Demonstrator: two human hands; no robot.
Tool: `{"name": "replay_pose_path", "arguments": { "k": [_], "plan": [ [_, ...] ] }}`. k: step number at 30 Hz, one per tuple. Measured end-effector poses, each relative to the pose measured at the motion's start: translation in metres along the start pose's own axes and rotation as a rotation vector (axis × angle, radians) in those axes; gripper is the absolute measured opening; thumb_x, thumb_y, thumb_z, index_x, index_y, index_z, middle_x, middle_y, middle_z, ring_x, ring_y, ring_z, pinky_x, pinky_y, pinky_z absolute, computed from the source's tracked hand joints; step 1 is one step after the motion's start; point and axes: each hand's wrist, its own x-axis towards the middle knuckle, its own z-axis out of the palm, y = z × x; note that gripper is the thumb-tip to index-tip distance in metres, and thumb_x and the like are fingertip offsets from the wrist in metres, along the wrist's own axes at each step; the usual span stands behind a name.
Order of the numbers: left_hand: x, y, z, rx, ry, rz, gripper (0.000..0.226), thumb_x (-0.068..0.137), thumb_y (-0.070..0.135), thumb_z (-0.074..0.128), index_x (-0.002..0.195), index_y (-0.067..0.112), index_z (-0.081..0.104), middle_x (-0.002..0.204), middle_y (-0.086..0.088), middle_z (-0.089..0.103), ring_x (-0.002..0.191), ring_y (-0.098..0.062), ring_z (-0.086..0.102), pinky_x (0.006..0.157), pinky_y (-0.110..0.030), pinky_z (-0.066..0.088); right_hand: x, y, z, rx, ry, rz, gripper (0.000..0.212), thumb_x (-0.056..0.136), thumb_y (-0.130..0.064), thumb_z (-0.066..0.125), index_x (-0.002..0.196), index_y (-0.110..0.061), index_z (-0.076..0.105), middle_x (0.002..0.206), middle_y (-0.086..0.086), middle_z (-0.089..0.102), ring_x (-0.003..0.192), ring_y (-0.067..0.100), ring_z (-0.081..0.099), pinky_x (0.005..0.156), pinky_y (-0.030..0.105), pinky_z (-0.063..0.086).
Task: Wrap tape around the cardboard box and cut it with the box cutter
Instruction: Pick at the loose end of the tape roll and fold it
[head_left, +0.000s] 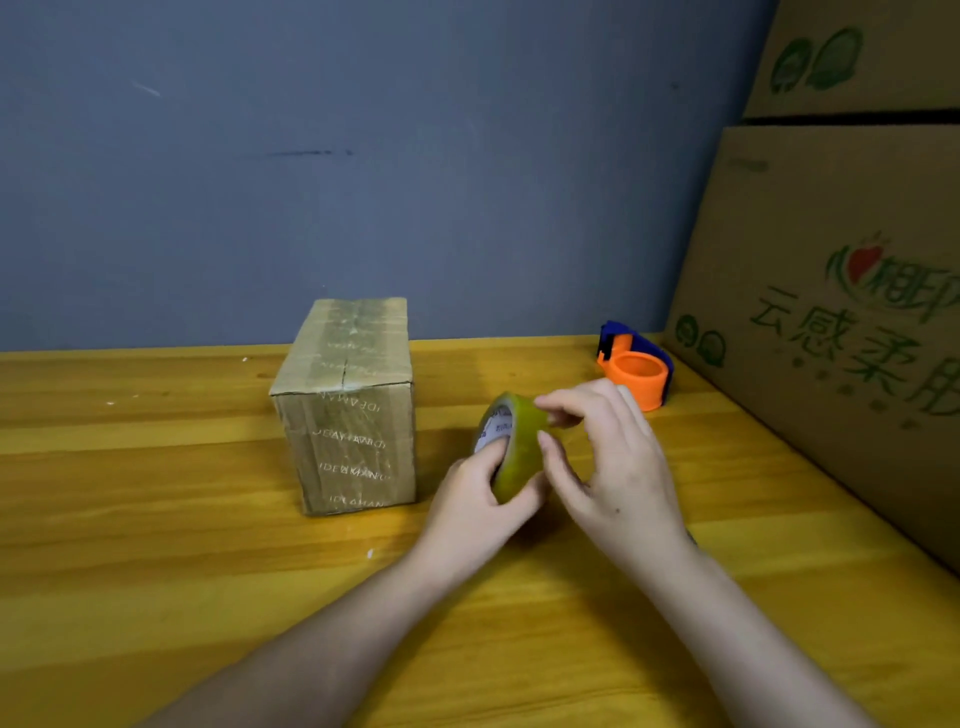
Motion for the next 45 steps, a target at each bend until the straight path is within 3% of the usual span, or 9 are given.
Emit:
{"name": "replay_pose_path", "arguments": {
  "k": [5,9,16,22,26,30,33,39,45],
  "plan": [
    [-0.005,0.013,-0.007,0.008,-0.043,-0.044,0.027,0.076,0.045,0.058,0.086,0.021,0.061,0.067,0.01,0.064,0.062,-0.009,0.057,0.067,-0.033,0.049,0.006,0.012,-0.002,-0.074,0.004,0.029,0.018,0.089,-0.018,0.057,0.107,-0.018,0.057,0.098,-0.001,0.06,0.091,0.017,0.054,0.076,0.036,0.049],
    [-0.009,0.033,-0.016,-0.18,-0.154,-0.145,0.008,0.089,0.023,0.061,0.083,0.018,0.061,0.061,0.0,0.066,0.057,-0.011,0.061,0.057,-0.023,0.049,0.015,0.012,-0.006,-0.049,-0.017,0.056,0.017,0.091,-0.017,0.054,0.108,-0.021,0.053,0.099,-0.002,0.057,0.087,0.01,0.055,0.071,0.026,0.05],
    [-0.027,0.054,-0.04,-0.384,-0.219,-0.226,0.015,0.093,0.018,0.05,0.084,0.009,0.058,0.052,-0.002,0.06,0.044,-0.012,0.057,0.05,-0.022,0.047,0.022,0.001,-0.007,0.126,-0.057,0.076,0.013,0.09,-0.011,0.059,0.101,-0.017,0.059,0.096,-0.009,0.054,0.082,-0.011,0.047,0.071,0.009,0.04],
    [-0.041,0.057,-0.048,-0.377,-0.231,-0.247,0.013,0.094,0.017,0.049,0.095,0.005,0.053,0.055,-0.004,0.057,0.042,-0.014,0.054,0.043,-0.024,0.048,0.027,-0.009,-0.009,0.323,-0.044,0.258,0.023,0.083,-0.01,0.067,0.089,-0.031,0.06,0.088,-0.017,0.059,0.068,0.014,0.051,0.061,0.019,0.046],
    [-0.041,0.059,-0.051,-0.254,-0.223,-0.232,0.022,0.093,0.028,0.054,0.097,0.006,0.054,0.056,-0.002,0.058,0.045,-0.019,0.055,0.047,-0.027,0.05,0.029,-0.017,-0.014,0.288,-0.058,0.201,0.022,0.084,-0.008,0.066,0.087,-0.029,0.059,0.086,-0.019,0.055,0.063,0.014,0.052,0.058,0.024,0.048],
    [-0.039,0.06,-0.049,0.023,-0.202,-0.172,0.012,0.09,0.038,0.054,0.082,0.03,0.054,0.053,0.004,0.062,0.048,-0.021,0.063,0.053,-0.031,0.054,0.033,-0.025,-0.022,0.222,-0.062,0.131,0.016,0.085,-0.004,0.065,0.086,-0.019,0.059,0.083,-0.012,0.053,0.066,0.001,0.051,0.06,0.012,0.041],
    [-0.038,0.06,-0.048,0.12,-0.191,-0.225,0.018,0.09,0.042,0.052,0.08,0.027,0.052,0.055,0.001,0.063,0.048,-0.022,0.065,0.055,-0.033,0.055,0.035,-0.032,-0.026,0.115,-0.116,0.048,0.012,0.085,-0.005,0.064,0.088,-0.015,0.059,0.086,-0.011,0.051,0.075,-0.009,0.047,0.064,0.006,0.039],
    [-0.033,0.07,-0.046,-0.28,-0.209,-0.418,0.029,0.095,0.033,0.047,0.086,0.006,0.049,0.052,-0.007,0.057,0.039,-0.017,0.055,0.046,-0.025,0.046,0.048,-0.049,-0.04,0.025,-0.122,-0.061,0.012,0.085,-0.005,0.062,0.089,-0.015,0.056,0.087,-0.005,0.054,0.074,0.005,0.047,0.063,0.021,0.042],
    [-0.035,0.079,-0.048,-0.417,-0.253,-0.529,0.038,0.092,0.041,0.05,0.089,0.004,0.056,0.053,-0.008,0.061,0.041,-0.016,0.059,0.047,-0.024,0.051,0.066,-0.059,-0.051,0.012,-0.178,-0.114,0.011,0.087,-0.009,0.061,0.091,-0.017,0.054,0.088,-0.009,0.053,0.073,0.001,0.047,0.064,0.016,0.041]
  ]
}}
